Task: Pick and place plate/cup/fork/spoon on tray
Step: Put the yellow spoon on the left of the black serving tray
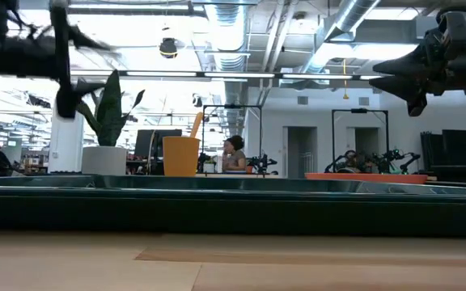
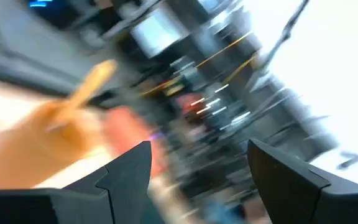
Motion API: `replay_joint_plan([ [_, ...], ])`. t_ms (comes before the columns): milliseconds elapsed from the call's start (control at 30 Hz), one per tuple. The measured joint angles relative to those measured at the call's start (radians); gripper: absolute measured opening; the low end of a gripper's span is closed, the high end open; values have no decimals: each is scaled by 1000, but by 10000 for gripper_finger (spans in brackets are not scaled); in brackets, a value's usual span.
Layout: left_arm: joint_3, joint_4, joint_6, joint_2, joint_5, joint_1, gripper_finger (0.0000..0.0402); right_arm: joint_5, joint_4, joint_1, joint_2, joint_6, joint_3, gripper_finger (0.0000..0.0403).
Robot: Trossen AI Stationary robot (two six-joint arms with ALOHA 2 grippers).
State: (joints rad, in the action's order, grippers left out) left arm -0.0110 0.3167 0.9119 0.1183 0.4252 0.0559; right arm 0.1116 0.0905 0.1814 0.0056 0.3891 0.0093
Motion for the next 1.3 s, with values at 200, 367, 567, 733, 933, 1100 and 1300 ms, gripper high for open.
replay_joint_plan([
  [200,-147,142,-66,106,5,0,251,-1,19,0,0,212,14,179],
  [367,-374,104,-220,344,6,0,252,-2,15,1,0,266,14,179],
  [567,-729,-254,-246,705,-29,69,252,-2,10,4,0,367,16,179],
  [733,-999,-584,-373,979,-72,182,251,2,7,5,0,351,16,179],
  [933,-1166,-621,-689,1210,-287,336,251,18,-10,5,0,339,17,179],
  [1100,-1239,-627,-835,1328,-530,489,251,21,-34,5,1,339,18,179],
  [1300,-1247,-665,-1003,1398,-727,640,251,21,-46,5,1,337,18,179],
])
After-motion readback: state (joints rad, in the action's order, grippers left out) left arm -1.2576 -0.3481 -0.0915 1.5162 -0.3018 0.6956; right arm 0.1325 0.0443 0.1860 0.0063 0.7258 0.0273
